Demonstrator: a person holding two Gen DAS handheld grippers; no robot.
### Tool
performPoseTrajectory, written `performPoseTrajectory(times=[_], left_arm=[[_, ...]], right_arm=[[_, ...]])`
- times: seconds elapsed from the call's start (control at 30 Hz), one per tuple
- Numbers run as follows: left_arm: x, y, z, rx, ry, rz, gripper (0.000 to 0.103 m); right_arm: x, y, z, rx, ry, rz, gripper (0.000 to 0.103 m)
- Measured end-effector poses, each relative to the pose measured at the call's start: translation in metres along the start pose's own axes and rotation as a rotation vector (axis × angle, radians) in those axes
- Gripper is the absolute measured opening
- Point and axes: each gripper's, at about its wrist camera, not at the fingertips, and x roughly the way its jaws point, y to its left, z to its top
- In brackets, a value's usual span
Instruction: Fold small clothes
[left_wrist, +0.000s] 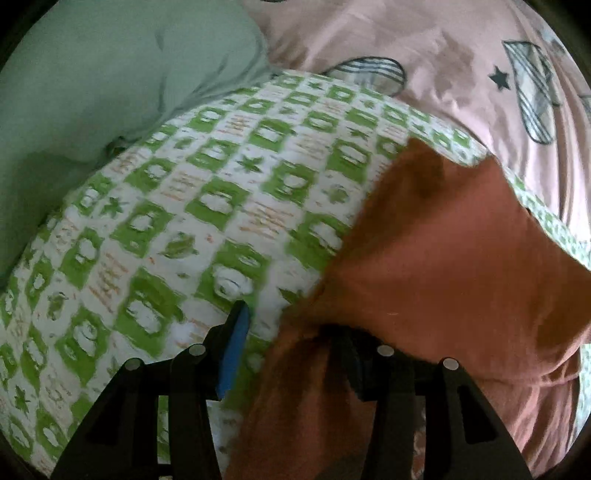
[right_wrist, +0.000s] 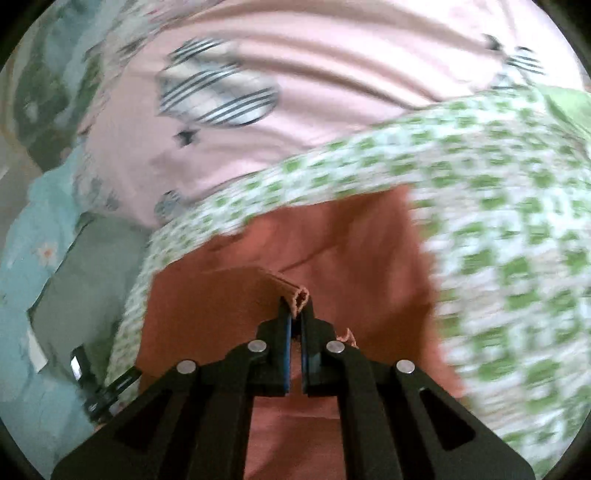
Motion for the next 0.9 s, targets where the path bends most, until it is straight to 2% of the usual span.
performPoseTrajectory(times=[0.13, 0.23, 0.37, 0.43, 0.47, 0.5, 0.53, 0.57, 0.6, 0.67, 0.7, 0.73, 0.83, 0.9], left_arm=[[-0.004, -0.009, -0.007, 0.043, -0.026, 0.03, 0.046], [-0.011, -0.001, -0.01, -0.004, -0.047, 0.024, 0.045], [-0.006, 0.012, -0.013, -0.066, -0.035, -0.004, 0.046], [-0.006, 0.012, -0.013, -0.064, -0.041, -0.007, 0.047], [-0.005, 0.011, -0.014, -0.063, -0.045, -0.005, 0.047], [-0.005, 0.012, -0.014, -0.066, -0.05, -0.008, 0.047], [-0.004, 0.012, -0.014, -0.07, -0.054, -0.011, 0.047], [-0.005, 0.013, -0.015, -0.077, -0.061, -0.019, 0.047], [-0.005, 0.014, -0.016, -0.084, -0.065, -0.025, 0.047], [-0.009, 0.018, -0.02, -0.099, -0.082, -0.041, 0.047], [-0.011, 0.019, -0.021, -0.103, -0.087, -0.049, 0.047], [-0.011, 0.021, -0.022, -0.112, -0.09, -0.061, 0.047], [-0.009, 0.031, -0.022, -0.161, -0.087, -0.115, 0.047], [-0.008, 0.035, -0.022, -0.18, -0.087, -0.147, 0.047]], right_arm=[[0.022, -0.031, -0.009, 0.025, 0.064, -0.09, 0.005], [0.034, -0.03, -0.022, -0.017, 0.088, -0.144, 0.005], [0.032, -0.022, -0.024, -0.028, 0.074, -0.217, 0.005], [0.016, -0.007, -0.021, -0.053, 0.025, -0.259, 0.007], [0.008, 0.004, -0.019, -0.067, -0.008, -0.248, 0.009], [0.001, 0.017, -0.017, -0.088, -0.04, -0.208, 0.018], [-0.004, 0.03, -0.016, -0.112, -0.06, -0.166, 0.043], [-0.005, 0.047, -0.014, -0.147, -0.079, -0.111, 0.059], [-0.003, 0.06, -0.012, -0.173, -0.081, -0.073, 0.082], [0.02, 0.093, -0.006, -0.234, -0.012, 0.072, 0.084], [0.038, 0.111, -0.003, -0.242, 0.049, 0.183, 0.084], [0.056, 0.128, 0.0, -0.258, 0.098, 0.246, 0.084], [0.119, 0.192, 0.008, -0.403, 0.208, 0.319, 0.084], [0.156, 0.219, 0.015, -0.427, 0.277, 0.397, 0.084]])
